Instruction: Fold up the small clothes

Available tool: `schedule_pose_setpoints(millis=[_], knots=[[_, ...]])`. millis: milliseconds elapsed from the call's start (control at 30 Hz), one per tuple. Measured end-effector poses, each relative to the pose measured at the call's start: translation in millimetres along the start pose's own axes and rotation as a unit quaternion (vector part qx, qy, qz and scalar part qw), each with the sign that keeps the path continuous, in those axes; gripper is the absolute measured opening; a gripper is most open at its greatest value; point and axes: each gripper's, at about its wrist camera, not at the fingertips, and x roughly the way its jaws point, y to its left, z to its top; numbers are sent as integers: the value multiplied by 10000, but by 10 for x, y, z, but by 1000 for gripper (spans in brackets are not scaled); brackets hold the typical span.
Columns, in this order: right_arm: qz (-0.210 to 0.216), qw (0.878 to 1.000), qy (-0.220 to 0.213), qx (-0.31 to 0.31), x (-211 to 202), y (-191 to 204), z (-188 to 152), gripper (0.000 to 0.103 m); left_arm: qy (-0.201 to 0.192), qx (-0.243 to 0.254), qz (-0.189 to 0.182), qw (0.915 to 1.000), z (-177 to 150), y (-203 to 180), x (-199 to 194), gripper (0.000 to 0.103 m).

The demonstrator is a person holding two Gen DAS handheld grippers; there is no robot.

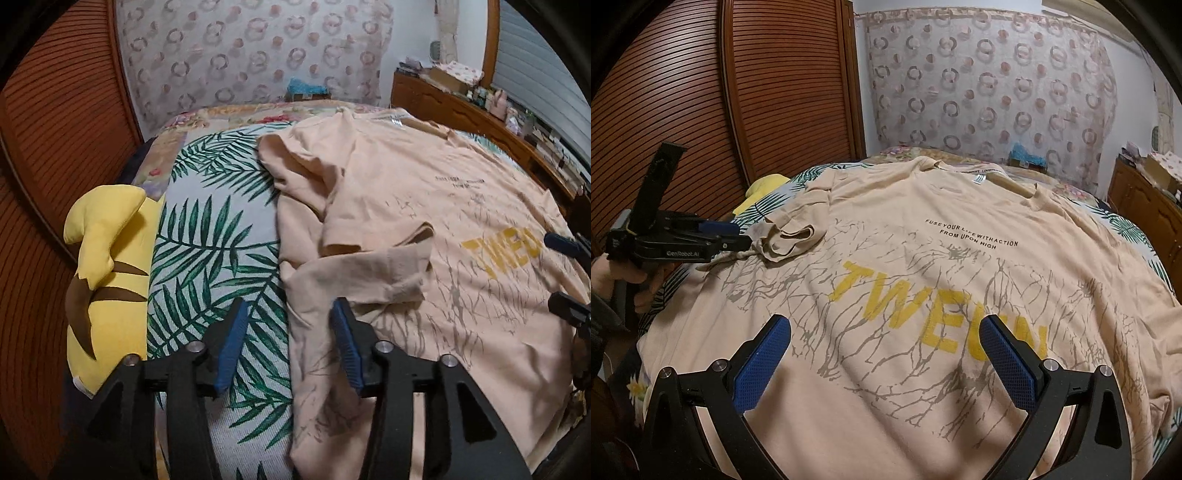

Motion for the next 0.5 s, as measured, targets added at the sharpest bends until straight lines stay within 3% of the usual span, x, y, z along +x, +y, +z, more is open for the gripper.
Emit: schedule_pose_setpoints(millis=[100, 500], knots=[[1, 10000, -1, -2, 0, 0, -1, 102, -61, -133, 74, 9999, -31, 47, 42, 79], [48, 9998, 176, -105, 17, 12, 36, 102, 19, -372, 85, 9993, -29, 131, 97, 90]])
